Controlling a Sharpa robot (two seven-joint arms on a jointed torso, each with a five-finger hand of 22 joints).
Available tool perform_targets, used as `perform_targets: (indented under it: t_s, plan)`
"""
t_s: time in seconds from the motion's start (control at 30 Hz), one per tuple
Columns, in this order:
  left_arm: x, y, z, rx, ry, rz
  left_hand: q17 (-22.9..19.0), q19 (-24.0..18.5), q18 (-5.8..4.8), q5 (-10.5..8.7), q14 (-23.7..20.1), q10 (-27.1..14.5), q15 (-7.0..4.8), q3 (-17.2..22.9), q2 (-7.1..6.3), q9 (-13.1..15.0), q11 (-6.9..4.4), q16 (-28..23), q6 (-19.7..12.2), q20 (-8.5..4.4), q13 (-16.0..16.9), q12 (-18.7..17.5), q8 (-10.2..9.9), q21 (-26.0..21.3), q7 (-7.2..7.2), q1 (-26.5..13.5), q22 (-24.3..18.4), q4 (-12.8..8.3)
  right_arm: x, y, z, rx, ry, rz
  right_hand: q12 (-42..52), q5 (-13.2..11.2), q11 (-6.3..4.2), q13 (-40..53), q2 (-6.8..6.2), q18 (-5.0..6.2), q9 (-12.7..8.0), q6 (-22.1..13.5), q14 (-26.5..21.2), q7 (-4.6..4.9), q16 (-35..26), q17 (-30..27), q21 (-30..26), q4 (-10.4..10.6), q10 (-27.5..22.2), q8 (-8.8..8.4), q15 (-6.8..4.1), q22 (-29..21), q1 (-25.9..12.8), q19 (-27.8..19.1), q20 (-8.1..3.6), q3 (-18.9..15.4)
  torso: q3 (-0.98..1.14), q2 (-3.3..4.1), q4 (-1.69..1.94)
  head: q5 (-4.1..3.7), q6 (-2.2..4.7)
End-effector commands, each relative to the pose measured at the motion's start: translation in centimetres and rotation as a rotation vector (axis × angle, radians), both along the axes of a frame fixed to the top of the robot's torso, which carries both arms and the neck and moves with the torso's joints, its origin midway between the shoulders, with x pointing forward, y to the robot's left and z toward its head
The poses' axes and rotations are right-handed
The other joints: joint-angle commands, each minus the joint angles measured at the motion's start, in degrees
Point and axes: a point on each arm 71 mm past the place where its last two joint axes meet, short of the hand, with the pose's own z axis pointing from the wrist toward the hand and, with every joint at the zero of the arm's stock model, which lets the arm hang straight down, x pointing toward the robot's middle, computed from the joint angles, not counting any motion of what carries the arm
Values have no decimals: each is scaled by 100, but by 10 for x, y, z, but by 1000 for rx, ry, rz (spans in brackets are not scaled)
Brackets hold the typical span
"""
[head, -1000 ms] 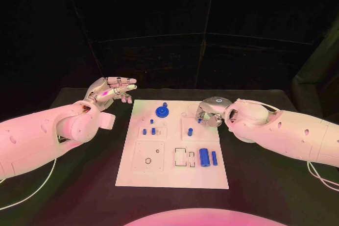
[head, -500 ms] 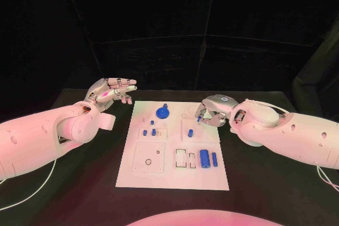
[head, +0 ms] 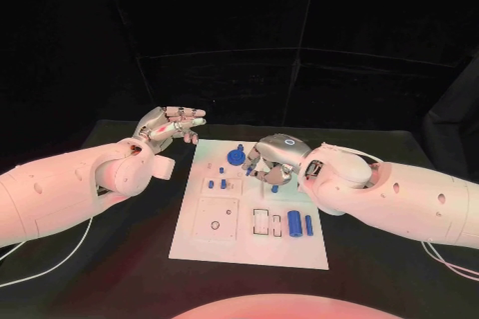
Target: Assemble the parts on the task board
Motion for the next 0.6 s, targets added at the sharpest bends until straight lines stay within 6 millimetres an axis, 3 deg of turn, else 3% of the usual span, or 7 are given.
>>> perform_targets:
  t_s: [0.03,0.2,0.4,0.6]
  plan:
    - [0,-4,1,-8,-2,-7,-5,-36,33,-27,-37,-34,3,-2,25,-7,20,-21,-21,13,-8,15,-1,-30,22,-25,-5,-29,-4,15,-6,-30,-21,43,-32,29,17,-10,5,-99,4,38,130,11,40,13,38,9,20,18,-18,6,-76,34,7,41,-3,6,-1,55,-19]
    - [0,-8,1,-10,0,-14,-5,-36,33,-27,-37,-34,3,-2,25,-7,20,-21,-21,13,-8,15,-1,-30,22,-25,-5,-29,-9,31,-24,-57,14,75,-34,28,18,-10,4,-98,4,36,129,13,41,11,37,8,18,17,-16,3,-83,31,7,45,-5,8,6,127,-53]
    - [0,-11,1,-11,1,-18,-5,-36,33,-27,-37,-34,3,-2,25,-7,20,-21,-21,13,-8,15,-1,-30,22,-25,-5,-29,-15,44,-40,-83,51,105,-40,27,21,-11,3,-97,2,29,129,16,48,16,36,5,11,14,-14,-3,-97,27,7,54,7,11,-7,239,-112]
    - [0,-13,1,-11,3,-21,-9,-37,32,-27,-39,-40,5,-5,25,-7,23,-24,-26,15,-10,16,-1,-34,26,-29,-8,-28,-20,53,-48,-101,76,128,-43,28,23,-11,3,-97,1,25,129,18,53,19,38,2,7,12,-12,0,-103,27,7,61,2,7,-5,281,-134]
